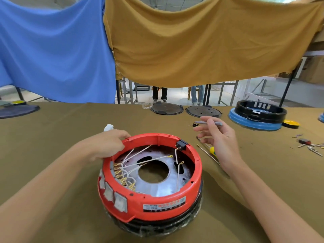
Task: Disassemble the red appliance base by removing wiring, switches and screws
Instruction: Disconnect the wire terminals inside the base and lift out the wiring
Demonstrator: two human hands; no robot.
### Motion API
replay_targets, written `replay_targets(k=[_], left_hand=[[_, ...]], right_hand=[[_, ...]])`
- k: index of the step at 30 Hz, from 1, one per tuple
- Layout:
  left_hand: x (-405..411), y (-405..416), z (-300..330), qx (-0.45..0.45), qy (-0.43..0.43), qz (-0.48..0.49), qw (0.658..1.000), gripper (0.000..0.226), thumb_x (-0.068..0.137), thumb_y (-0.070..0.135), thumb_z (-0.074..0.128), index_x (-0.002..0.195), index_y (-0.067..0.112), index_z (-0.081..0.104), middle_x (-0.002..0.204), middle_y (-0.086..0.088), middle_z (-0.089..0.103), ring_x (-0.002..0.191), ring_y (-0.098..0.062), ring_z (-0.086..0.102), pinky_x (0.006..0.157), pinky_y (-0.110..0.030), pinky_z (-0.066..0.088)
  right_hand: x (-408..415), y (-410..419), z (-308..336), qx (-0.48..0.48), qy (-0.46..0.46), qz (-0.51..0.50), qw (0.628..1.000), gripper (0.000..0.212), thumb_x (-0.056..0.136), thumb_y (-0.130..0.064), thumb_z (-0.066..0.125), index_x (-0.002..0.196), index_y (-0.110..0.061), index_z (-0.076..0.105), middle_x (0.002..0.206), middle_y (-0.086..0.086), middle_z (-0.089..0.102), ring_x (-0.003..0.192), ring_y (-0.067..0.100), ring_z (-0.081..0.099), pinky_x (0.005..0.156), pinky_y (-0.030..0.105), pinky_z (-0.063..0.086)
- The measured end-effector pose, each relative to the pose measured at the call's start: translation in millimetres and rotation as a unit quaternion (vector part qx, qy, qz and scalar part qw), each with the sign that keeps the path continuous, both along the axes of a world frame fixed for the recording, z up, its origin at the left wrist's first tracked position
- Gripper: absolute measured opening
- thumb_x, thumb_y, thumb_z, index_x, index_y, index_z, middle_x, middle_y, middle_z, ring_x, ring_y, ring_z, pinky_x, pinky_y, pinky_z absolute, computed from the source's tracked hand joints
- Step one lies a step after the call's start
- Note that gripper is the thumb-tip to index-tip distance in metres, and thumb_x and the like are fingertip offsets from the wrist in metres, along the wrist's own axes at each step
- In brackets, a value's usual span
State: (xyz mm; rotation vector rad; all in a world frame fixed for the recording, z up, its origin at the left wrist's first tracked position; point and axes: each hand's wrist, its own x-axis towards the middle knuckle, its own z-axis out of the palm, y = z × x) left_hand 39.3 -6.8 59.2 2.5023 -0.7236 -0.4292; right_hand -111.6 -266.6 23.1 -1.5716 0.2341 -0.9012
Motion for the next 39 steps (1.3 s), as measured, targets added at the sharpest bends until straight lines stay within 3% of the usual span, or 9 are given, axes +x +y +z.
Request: replay_targets(k=[6,10,18,22,26,29,33,37,39], left_hand=[[3.2,-12.6,18.0,-0.037,0.031,-0.099,0.994,0.033,0.098,0.007,0.052,0.118,0.032,0.062,0.122,0.007,0.065,0.105,-0.017,0.067,0.094,-0.046,0.054],[7.9,-30.8,24.2,-0.046,0.036,-0.136,0.989,0.020,0.096,0.008,0.058,0.109,0.022,0.063,0.111,0.001,0.071,0.097,-0.020,0.071,0.087,-0.046,0.058],[1.8,-66.7,12.5,-0.077,-0.032,-0.222,0.971,0.015,0.087,0.022,0.073,0.099,0.032,0.072,0.091,0.021,0.072,0.086,0.005,0.067,0.086,-0.020,0.046],[-5.0,-56.9,11.0,-0.096,-0.048,-0.198,0.974,0.026,0.093,0.034,0.064,0.118,0.028,0.065,0.113,0.015,0.068,0.105,0.000,0.063,0.102,-0.032,0.047],[-8.6,-7.7,23.7,-0.003,-0.006,-0.102,0.995,0.035,0.095,0.040,0.057,0.128,0.034,0.048,0.125,0.012,0.056,0.107,-0.003,0.058,0.086,-0.030,0.053],[-18.5,25.7,28.4,0.083,0.095,-0.057,0.990,0.034,0.094,0.035,0.055,0.126,0.035,0.047,0.115,0.009,0.066,0.106,-0.005,0.061,0.077,-0.037,0.060],[-31.1,33.8,24.1,0.076,0.146,-0.070,0.984,0.030,0.091,0.020,0.053,0.118,0.031,0.054,0.094,0.002,0.076,0.101,-0.015,0.068,0.073,-0.043,0.062],[-28.0,22.9,22.8,0.012,0.127,-0.080,0.989,0.031,0.087,0.011,0.055,0.114,0.025,0.060,0.092,-0.008,0.074,0.086,-0.023,0.072,0.066,-0.040,0.061],[-21.9,16.5,25.5,-0.013,0.108,-0.103,0.989,0.031,0.086,0.012,0.058,0.113,0.026,0.063,0.097,-0.008,0.074,0.087,-0.025,0.072,0.073,-0.041,0.061]], right_hand=[[3.1,8.4,-1.2,0.015,-0.020,0.050,0.998,0.026,0.105,-0.024,0.045,0.107,-0.012,0.068,0.093,0.011,0.076,0.086,0.020,0.071,0.076,0.028,0.058],[7.2,6.0,-4.2,0.055,-0.016,0.081,0.995,0.014,0.098,-0.020,0.058,0.102,-0.012,0.068,0.095,0.013,0.076,0.096,0.025,0.072,0.082,0.033,0.058],[15.6,4.8,-14.9,0.094,0.025,0.148,0.984,0.023,0.078,-0.027,0.074,0.101,-0.023,0.071,0.108,0.012,0.075,0.102,0.030,0.072,0.079,0.038,0.055],[16.8,7.8,-19.7,0.104,0.033,0.179,0.978,0.035,0.074,-0.020,0.077,0.107,-0.017,0.068,0.111,0.013,0.074,0.104,0.032,0.071,0.088,0.044,0.056],[15.9,10.8,-18.1,0.098,0.055,0.205,0.972,0.039,0.078,-0.007,0.073,0.116,-0.011,0.063,0.115,0.011,0.073,0.107,0.035,0.069,0.097,0.047,0.054],[14.0,11.4,-15.6,0.089,0.074,0.215,0.970,0.040,0.085,0.008,0.066,0.121,-0.009,0.061,0.117,0.010,0.073,0.108,0.037,0.069,0.098,0.052,0.052],[10.1,8.6,-12.0,0.064,0.103,0.236,0.964,0.048,0.085,0.016,0.061,0.125,-0.011,0.058,0.120,0.008,0.072,0.102,0.041,0.069,0.090,0.050,0.055],[8.7,3.0,-11.5,0.048,0.096,0.213,0.971,0.046,0.084,0.016,0.061,0.120,-0.012,0.062,0.116,0.008,0.073,0.084,0.028,0.073,0.073,0.034,0.061],[9.0,1.2,-11.5,0.043,0.086,0.190,0.977,0.038,0.086,0.010,0.061,0.114,-0.014,0.066,0.112,0.009,0.074,0.071,0.019,0.067,0.068,0.031,0.057]])
